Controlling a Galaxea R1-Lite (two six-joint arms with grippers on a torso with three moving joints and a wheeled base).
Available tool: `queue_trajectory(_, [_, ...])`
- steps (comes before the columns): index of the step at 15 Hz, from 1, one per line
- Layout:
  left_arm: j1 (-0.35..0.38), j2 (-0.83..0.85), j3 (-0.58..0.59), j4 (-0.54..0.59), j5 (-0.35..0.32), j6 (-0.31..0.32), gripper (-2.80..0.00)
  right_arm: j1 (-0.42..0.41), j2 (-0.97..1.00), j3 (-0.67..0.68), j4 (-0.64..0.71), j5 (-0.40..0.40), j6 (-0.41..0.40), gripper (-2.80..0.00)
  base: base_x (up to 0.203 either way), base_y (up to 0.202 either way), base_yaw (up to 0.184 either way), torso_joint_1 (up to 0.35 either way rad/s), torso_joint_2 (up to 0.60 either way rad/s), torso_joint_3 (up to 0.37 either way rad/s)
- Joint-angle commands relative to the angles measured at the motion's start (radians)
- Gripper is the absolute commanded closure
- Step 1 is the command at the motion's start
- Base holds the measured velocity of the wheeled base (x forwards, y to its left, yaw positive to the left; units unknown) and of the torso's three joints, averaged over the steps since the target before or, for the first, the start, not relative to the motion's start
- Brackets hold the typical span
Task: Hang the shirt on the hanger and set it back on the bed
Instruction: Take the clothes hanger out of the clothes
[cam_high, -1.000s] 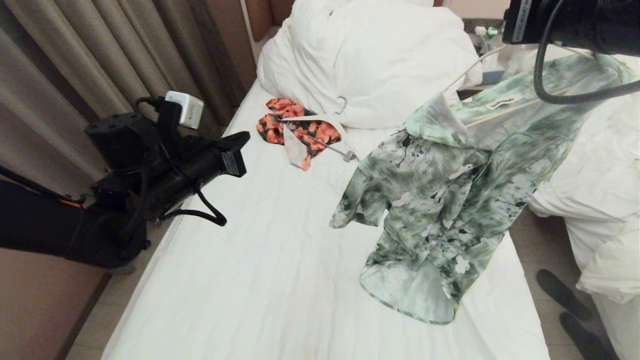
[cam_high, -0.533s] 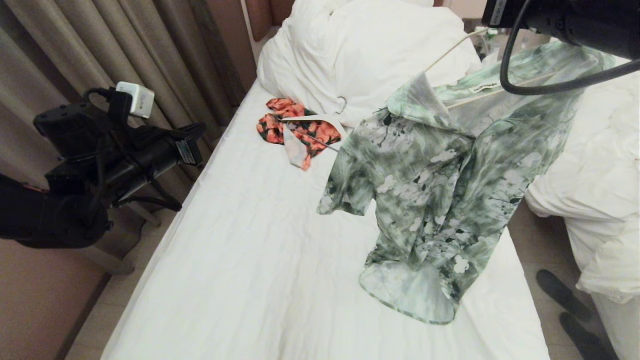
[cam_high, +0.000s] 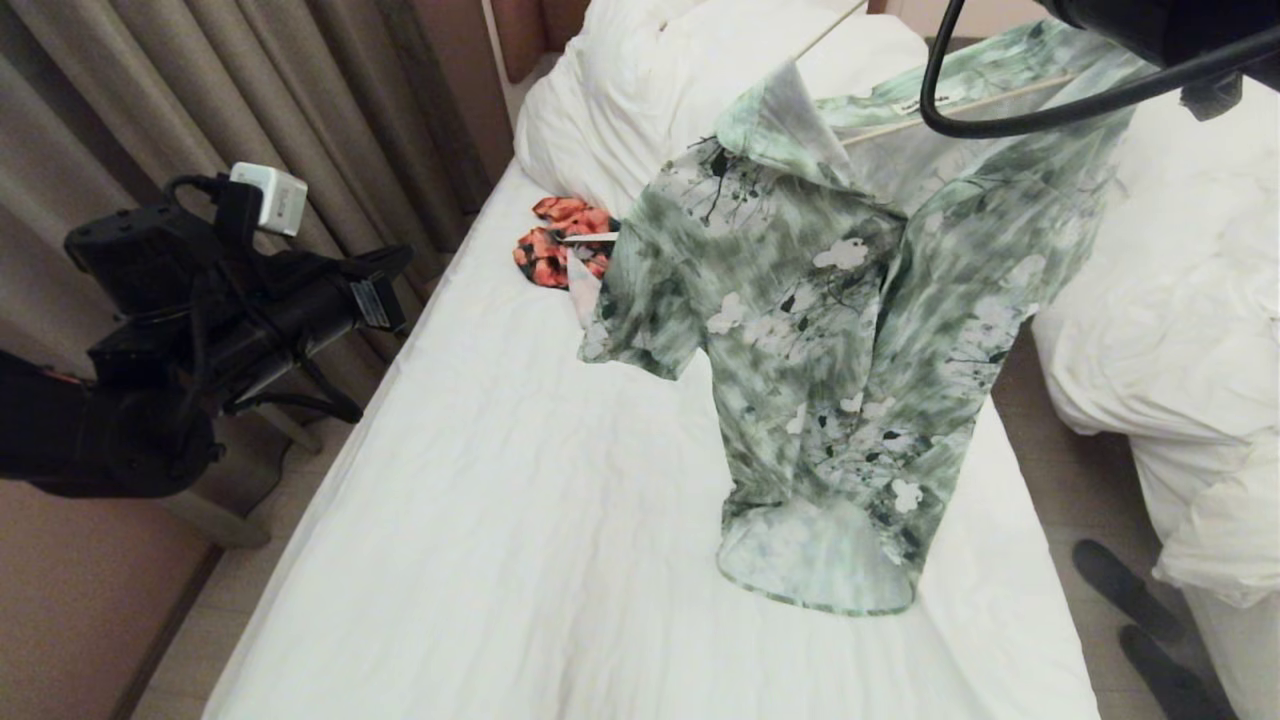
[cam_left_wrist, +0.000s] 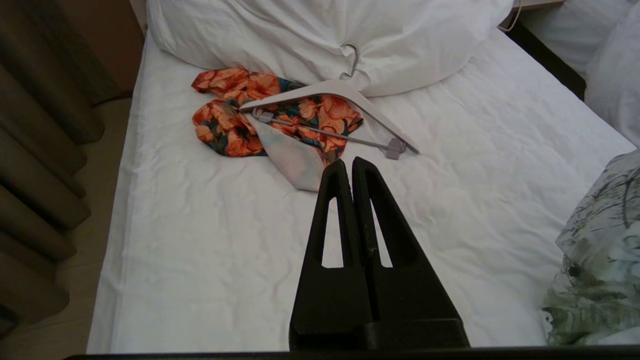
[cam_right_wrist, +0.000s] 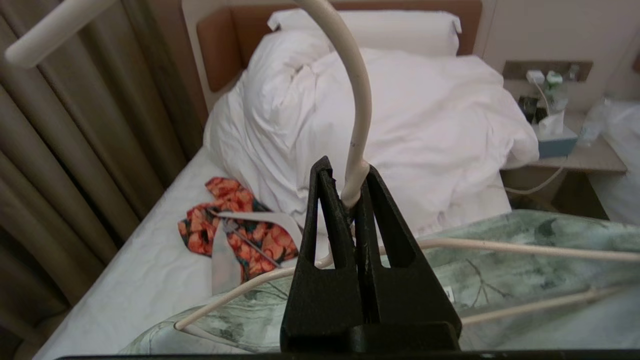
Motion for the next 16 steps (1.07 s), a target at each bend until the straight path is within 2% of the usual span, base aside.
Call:
queue_trajectory(1, [0.000, -0.003, 0.001, -0.006, -0.002, 0.000, 0.00, 0.007, 0.000, -0.002, -0.018, 0.006, -0.011, 0.00, 0.000, 0.000, 0.000, 0.000, 0.00, 0.000])
queue_trajectory(6, [-0.007, -0.011, 0.008, -0.008, -0.003, -0.001, 0.00, 0.008, -0.033, -0.005, -0.038, 0.089, -0.036, 0.00, 0.000, 0.000, 0.000, 0.000, 0.00, 0.000])
queue_trajectory(10, [-0.007, -0.010, 0.009, -0.009, -0.003, -0.001, 0.00, 0.010, -0.044, -0.005, -0.046, 0.122, -0.055, 0.00, 0.000, 0.000, 0.000, 0.000, 0.00, 0.000])
queue_trajectory(16, [-0.008, -0.008, 0.009, -0.009, -0.003, -0.001, 0.00, 0.010, -0.050, -0.005, -0.068, 0.123, -0.068, 0.00, 0.000, 0.000, 0.000, 0.000, 0.00, 0.000])
